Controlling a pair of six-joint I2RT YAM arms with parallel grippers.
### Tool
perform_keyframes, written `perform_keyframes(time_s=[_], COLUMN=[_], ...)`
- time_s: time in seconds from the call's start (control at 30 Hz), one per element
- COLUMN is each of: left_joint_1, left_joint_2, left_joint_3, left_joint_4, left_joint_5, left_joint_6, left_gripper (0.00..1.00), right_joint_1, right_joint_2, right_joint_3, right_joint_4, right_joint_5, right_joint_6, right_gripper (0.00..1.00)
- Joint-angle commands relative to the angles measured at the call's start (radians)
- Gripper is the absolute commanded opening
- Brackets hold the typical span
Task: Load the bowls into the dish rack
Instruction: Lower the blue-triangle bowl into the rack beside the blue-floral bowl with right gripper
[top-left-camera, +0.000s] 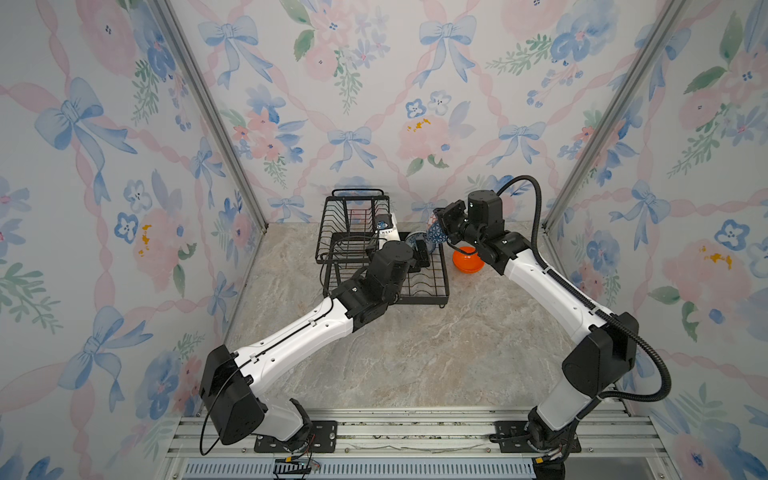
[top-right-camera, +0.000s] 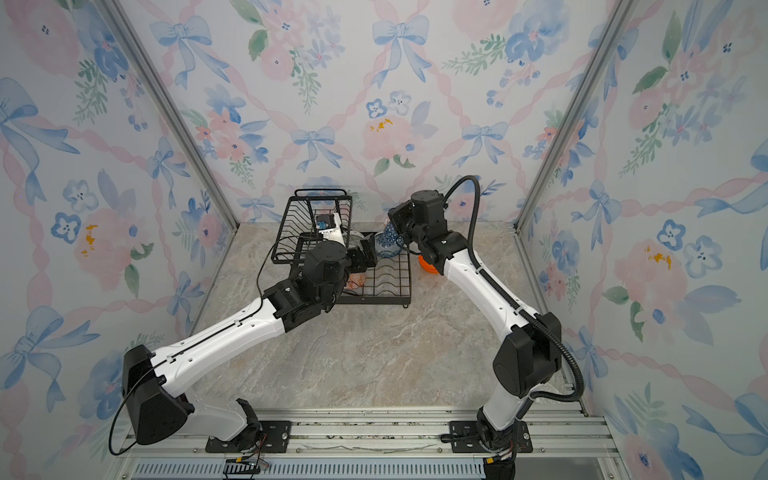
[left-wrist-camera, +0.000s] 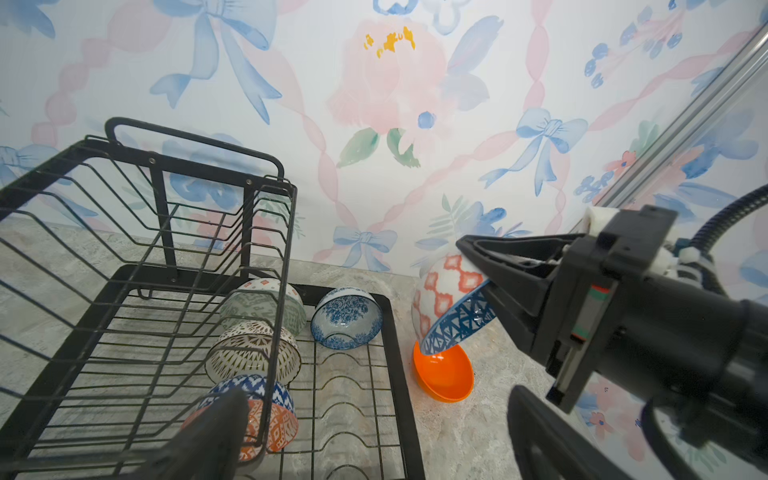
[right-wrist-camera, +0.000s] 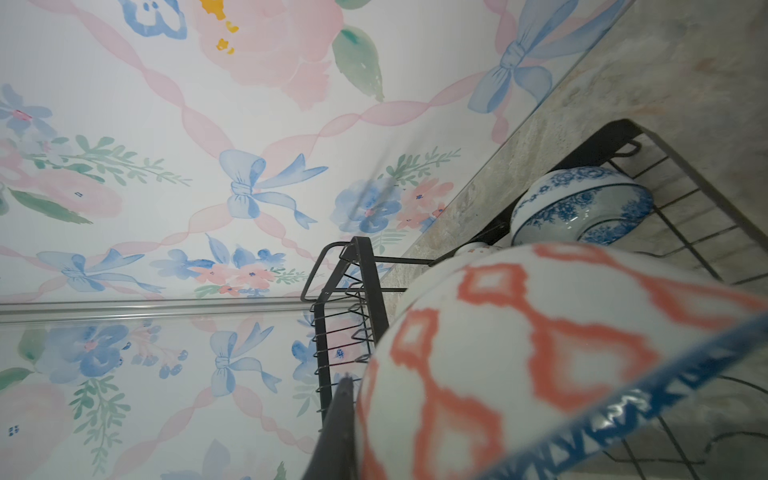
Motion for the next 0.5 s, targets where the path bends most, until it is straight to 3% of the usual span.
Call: perform_keyframes(time_s=[0.0, 0.2, 0.47], left_joint_1=[0.007, 0.034, 0.044], left_joint_2=[-0.026, 0.000, 0.007], left_joint_3=[0.016, 0.104, 0.109], left_joint_4=[-0.086, -0.204, -0.216], left_joint_5=[0.059, 0.230, 0.198], left_joint_6=[-0.007, 0.057, 0.237], left_gripper=[0.98, 0.98, 0.98], right_joint_1=[-0.007, -0.005, -0.005], right_joint_2=[-0.029, -0.019, -0.008], right_joint_3=[-0.023, -0.094, -0.187], right_joint_4=[0.073, 0.109, 0.226], right_joint_5=[0.020, 0.032, 0.018], right_joint_6=[-0.061, -0.107, -0.182], right_gripper=[0.00, 0.00, 0.00])
